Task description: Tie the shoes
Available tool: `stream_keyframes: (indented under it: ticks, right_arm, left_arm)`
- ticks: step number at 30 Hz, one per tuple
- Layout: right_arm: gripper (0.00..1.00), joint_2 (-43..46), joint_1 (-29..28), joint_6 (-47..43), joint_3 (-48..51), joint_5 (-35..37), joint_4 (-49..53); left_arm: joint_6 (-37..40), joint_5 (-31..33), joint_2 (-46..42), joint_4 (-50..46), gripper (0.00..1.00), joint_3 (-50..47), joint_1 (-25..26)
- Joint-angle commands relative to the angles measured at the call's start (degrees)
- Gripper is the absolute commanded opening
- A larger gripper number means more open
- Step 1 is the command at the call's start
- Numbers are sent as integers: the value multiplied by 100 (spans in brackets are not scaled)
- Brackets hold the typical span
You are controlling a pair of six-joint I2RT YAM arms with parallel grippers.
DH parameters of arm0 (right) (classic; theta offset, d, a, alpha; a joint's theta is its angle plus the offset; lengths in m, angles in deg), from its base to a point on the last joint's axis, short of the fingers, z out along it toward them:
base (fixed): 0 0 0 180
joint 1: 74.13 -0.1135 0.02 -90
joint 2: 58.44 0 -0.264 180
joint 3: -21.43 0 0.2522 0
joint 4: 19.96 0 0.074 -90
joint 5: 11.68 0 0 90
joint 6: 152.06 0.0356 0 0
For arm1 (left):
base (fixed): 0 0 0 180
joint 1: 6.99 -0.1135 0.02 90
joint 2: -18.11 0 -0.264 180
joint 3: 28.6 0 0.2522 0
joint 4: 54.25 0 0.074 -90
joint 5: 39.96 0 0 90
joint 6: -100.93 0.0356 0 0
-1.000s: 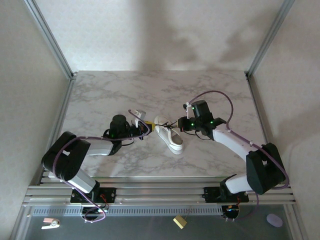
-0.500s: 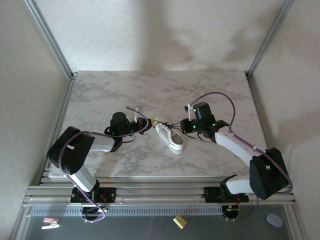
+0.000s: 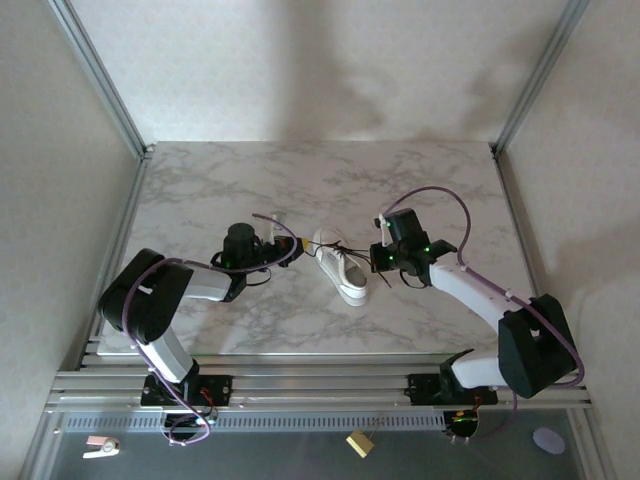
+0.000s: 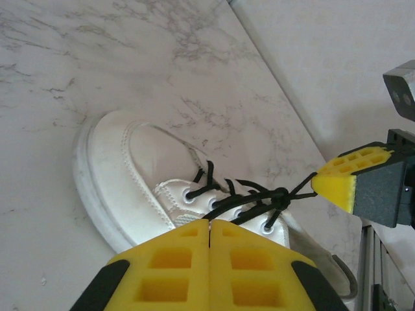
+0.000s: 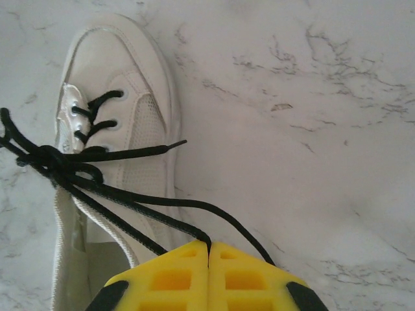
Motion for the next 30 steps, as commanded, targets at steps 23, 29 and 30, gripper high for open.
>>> stream_keyframes:
  ticks: [23,29,30]
  right_arm:
    - [0,-484,25,-22,-271,789,779]
    - [0,-253,22,-219,-164,-28,208]
    - [0,-160,30,-248,-118,-372,-27]
  left_arm:
    - [281,866,31,-745,0,26,-234]
    - [267,-232,22,-33,0,2,-162]
    - [265,-626,35,192,0,39,-83]
